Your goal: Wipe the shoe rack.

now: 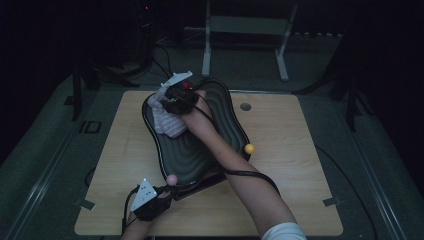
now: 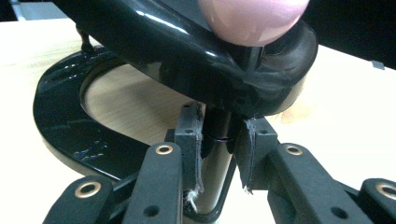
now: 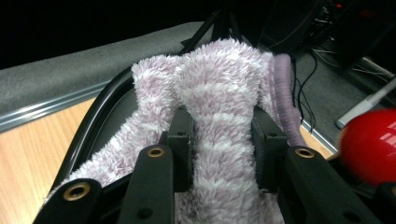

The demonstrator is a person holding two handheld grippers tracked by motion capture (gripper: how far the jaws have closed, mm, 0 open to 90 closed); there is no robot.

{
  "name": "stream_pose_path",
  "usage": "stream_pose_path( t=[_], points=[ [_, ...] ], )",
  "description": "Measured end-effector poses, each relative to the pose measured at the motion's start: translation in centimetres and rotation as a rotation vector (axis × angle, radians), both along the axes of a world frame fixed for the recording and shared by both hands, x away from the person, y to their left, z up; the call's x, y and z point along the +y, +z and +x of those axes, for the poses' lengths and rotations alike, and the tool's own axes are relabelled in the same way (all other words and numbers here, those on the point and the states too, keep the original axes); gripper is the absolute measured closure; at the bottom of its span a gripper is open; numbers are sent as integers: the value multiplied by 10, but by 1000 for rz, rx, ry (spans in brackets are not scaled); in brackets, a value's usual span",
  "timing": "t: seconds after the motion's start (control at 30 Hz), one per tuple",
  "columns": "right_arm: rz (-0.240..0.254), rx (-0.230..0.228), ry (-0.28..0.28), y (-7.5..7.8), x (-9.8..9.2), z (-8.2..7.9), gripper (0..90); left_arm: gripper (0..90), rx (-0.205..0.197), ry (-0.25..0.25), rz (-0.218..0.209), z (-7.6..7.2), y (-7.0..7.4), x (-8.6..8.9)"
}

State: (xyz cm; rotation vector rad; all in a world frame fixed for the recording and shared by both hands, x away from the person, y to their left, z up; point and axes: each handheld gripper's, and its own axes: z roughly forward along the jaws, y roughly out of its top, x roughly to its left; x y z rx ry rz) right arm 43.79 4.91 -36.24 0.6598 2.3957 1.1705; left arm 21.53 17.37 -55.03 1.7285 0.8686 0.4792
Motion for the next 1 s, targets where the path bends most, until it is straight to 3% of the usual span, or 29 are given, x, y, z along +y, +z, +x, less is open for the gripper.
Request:
stream_pose_path(
  t=[0.6,1.0],
  points=[
    [-40,-32,123,-40,-34,-61,663,726,0,4,7,0,0,0],
    [-52,-26,173,-63,-57,-100,663,726,3,6,3,0,0,-1]
  ],
)
